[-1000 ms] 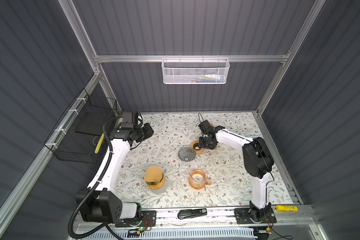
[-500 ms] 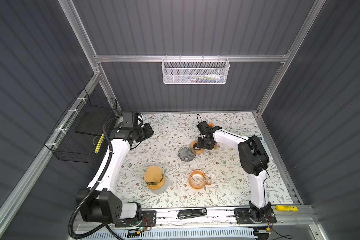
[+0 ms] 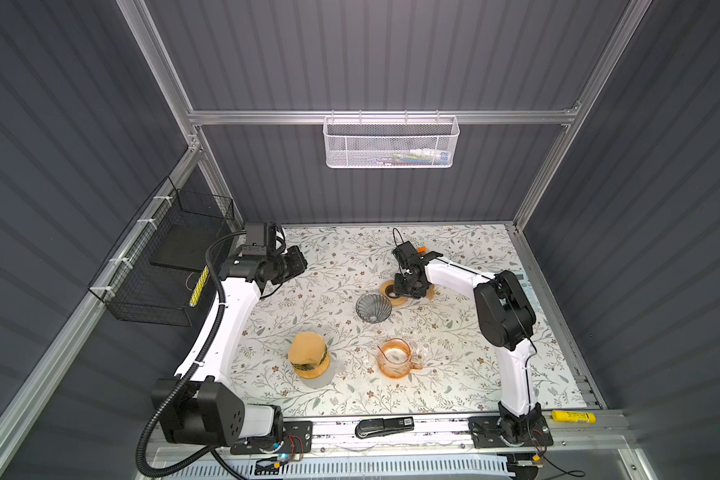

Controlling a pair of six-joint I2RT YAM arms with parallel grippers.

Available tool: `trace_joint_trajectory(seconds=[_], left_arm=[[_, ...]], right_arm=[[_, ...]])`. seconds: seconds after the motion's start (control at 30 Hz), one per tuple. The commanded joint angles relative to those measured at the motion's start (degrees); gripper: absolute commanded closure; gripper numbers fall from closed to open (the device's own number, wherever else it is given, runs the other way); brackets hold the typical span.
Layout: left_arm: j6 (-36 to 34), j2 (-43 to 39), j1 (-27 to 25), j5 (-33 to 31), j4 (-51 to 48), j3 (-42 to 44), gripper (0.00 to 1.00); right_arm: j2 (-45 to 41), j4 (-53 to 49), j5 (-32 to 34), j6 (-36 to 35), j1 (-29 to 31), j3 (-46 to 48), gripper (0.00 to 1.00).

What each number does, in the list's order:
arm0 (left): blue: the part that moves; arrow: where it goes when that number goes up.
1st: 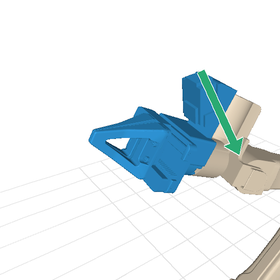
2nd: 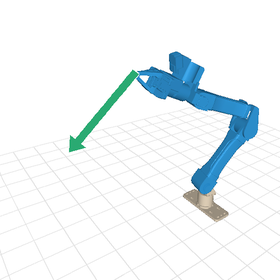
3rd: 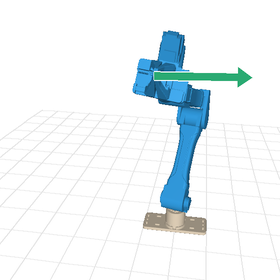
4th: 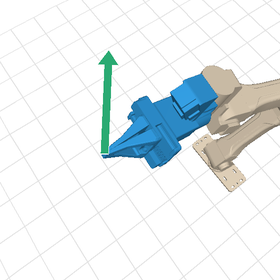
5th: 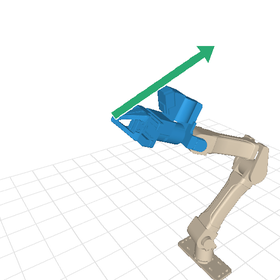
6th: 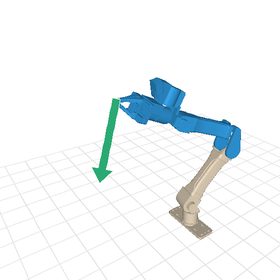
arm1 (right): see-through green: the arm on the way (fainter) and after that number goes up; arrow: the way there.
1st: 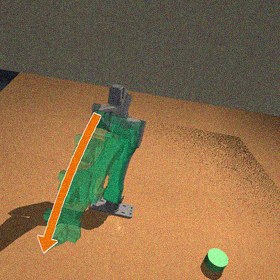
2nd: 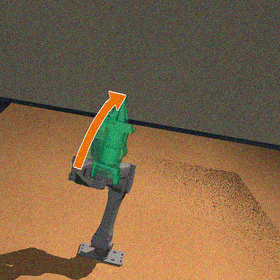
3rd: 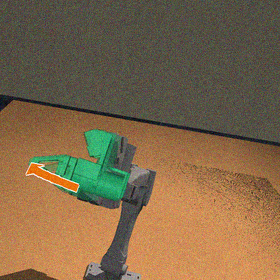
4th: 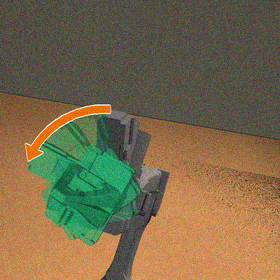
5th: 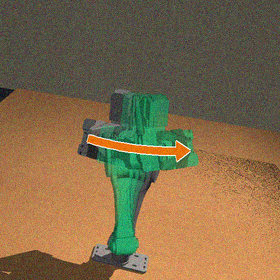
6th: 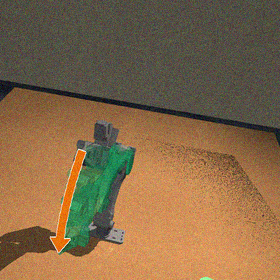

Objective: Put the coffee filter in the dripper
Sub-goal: 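Lower the right gripper into the ring's hole and grip the ring, then lift the bamboo ring off the table with the right gripper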

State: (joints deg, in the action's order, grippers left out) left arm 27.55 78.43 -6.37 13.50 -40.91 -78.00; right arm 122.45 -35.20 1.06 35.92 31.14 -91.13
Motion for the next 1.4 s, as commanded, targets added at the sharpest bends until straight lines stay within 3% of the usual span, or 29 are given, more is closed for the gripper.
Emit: trace_joint_trajectory(seconds=[0.0,0.2,1.37], left_arm=[[-1.24,-1.22,0.47,-0.38,-0.84,-0.67,0.84],[-1.26,-1.70,0.48,-0.35,-0.88,-0.44,0.84],[-0.15,-3.38,0.48,0.08,-0.32,-0.93,0.84]], right_arm=[[1.63,0.18,-0.20,0.29,0.24,-1.50,0.67],[1.31,-0.15,0.03,0.60,0.79,-2.03,0.72],[-7.19,-1.15,3.33,0.75,1.04,-4.94,0.75]])
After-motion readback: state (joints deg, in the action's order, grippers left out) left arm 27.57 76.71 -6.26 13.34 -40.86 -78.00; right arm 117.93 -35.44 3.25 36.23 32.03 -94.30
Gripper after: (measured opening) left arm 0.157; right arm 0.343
